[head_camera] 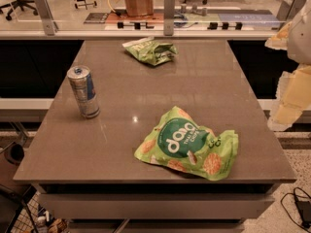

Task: Move green rice chip bag near green jalapeno chip bag

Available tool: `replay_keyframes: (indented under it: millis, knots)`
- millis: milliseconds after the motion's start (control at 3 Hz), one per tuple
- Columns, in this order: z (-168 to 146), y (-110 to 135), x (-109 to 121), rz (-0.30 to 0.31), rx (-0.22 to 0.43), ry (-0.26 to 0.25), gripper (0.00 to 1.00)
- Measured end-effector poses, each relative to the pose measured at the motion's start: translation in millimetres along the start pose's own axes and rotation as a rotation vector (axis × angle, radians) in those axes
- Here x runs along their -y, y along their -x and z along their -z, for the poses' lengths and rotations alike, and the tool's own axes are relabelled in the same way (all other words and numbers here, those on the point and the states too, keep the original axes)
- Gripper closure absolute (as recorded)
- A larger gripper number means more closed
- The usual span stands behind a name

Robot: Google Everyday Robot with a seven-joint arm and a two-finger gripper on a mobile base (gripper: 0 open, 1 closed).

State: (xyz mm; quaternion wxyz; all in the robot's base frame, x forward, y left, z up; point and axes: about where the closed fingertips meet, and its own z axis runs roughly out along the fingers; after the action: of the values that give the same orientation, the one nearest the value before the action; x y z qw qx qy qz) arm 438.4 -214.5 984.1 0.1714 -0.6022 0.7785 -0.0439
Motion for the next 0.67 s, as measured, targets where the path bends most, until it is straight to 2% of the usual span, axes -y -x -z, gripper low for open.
replay_keyframes:
  millis: [667]
  knots:
    - [0.2,1.4,0.3,-0.009,-0.015,-0.006,0.0]
